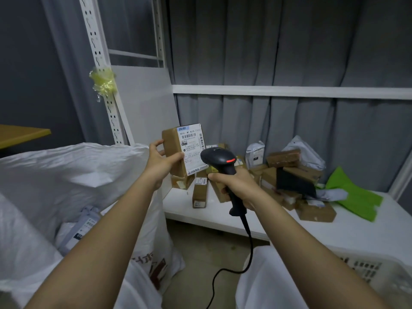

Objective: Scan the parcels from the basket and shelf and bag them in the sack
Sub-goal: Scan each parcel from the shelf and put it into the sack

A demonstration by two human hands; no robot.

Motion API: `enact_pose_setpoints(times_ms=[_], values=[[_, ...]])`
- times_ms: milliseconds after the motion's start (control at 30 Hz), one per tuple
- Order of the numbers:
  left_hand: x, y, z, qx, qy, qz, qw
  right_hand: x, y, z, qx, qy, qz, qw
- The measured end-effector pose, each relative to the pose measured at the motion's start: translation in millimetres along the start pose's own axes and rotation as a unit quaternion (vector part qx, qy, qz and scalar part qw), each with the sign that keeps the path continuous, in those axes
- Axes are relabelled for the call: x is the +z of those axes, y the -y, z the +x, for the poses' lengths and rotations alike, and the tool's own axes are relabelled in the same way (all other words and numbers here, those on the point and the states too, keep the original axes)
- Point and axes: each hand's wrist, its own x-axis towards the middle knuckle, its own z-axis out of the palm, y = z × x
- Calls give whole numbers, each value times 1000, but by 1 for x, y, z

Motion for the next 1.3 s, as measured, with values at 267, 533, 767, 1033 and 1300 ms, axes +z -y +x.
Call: enact_pose_setpoints(times_ms=[267, 533, 767, 1033, 1300], values=[[-7, 11, 1, 0, -4, 21, 1000, 8, -4, -8, -26, -7, -3, 1000], [-12, 18, 3, -3, -5, 13, 1000, 10, -3, -5, -29, -24, -13, 999], [-39, 6, -23, 43, -85, -150, 984, 24, -15, 3, -27, 29, 55, 998], [-160, 45, -45, 22, -346, -63, 936, 96, -35, 33, 54, 13, 119, 991], [-212, 136, -18, -165, -212, 239, 933, 118, -72, 55, 127, 0, 110, 986]])
